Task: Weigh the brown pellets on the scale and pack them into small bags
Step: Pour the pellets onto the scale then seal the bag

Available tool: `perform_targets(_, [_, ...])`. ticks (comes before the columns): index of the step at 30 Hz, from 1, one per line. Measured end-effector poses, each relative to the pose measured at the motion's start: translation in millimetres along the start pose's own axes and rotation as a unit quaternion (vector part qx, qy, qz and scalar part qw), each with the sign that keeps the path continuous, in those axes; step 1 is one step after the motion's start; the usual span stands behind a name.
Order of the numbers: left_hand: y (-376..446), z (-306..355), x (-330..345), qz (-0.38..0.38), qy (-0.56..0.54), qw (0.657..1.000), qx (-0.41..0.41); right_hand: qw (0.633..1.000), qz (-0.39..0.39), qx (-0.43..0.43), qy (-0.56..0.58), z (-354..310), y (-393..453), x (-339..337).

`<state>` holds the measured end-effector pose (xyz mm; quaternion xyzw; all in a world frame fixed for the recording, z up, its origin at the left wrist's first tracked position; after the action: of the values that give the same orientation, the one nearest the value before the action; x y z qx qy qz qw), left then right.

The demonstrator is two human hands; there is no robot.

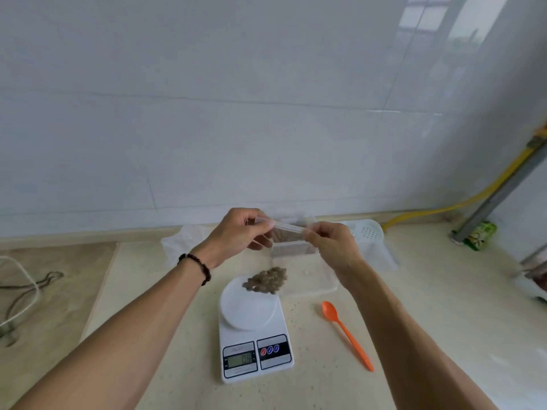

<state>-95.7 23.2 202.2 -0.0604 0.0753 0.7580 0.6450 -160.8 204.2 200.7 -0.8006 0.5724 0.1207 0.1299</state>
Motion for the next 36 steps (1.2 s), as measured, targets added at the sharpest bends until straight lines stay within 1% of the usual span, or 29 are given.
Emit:
perform_targets(2, [-3,16,0,0.0,0.007,1.0,0.017,1.0,0.01,-0.01,-0.002,-14,-5,-9])
perform_targets(4, [-5,29,-1,0.01,0.004,0.999,0.039,0.999,0.009,-0.012,0.029,-26,-10,-17])
perform_targets(6, [-6,41,-1,0.023,-0.009,0.998,0.058,0.995,-0.02,-0.005,0.093,-35,-15,-19])
perform_targets(8, [-7,50,2,0.026,-0.026,0.997,0.071,0.99,-0.049,-0.007,0.13,-42,-19,-17])
perform_targets(10, [-6,56,5,0.025,-0.037,0.996,0.077,0.991,-0.041,-0.019,0.127,-47,-20,-19])
perform_targets(13, [-4,62,9,0.007,-0.039,0.997,0.065,0.995,-0.011,-0.041,0.088,-51,-19,-27])
perform_targets(16, [0,67,11,0.005,-0.037,0.998,0.058,0.996,-0.022,-0.039,0.074,-54,-16,-35])
perform_targets(19, [7,74,15,0.024,-0.044,0.997,0.063,0.992,-0.053,-0.017,0.114,-51,-13,-41])
perform_targets(22, [14,80,27,0.021,-0.04,0.996,0.074,0.987,-0.064,-0.003,0.147,-47,-8,-48])
perform_targets(25, [21,82,44,0.016,-0.039,0.996,0.075,0.988,-0.048,-0.003,0.149,-40,-4,-60])
perform_targets(28, [29,83,64,-0.01,-0.024,0.998,0.06,0.99,-0.022,-0.018,0.14,-32,1,-77])
perform_targets(31, [39,83,82,-0.034,-0.005,0.999,0.04,0.99,-0.005,-0.012,0.139,-22,11,-99])
perform_targets(33, [47,84,94,-0.025,0.026,0.999,0.04,0.987,-0.009,0.0,0.162,-14,18,-115])
perform_targets(36, [56,88,120,0.001,0.051,0.997,0.058,0.981,-0.044,0.01,0.187,-3,27,-137])
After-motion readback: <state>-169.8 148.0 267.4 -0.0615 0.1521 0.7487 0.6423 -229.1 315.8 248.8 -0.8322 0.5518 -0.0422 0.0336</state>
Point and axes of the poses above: each hand's wrist, its own y-axis towards the middle knuckle, its own x-axis out of the palm, z = x × y, the point moved 7 cm from there along y, towards the middle knuckle, and after that the axes turned 4 degrees about x, right-handed, at the moved point
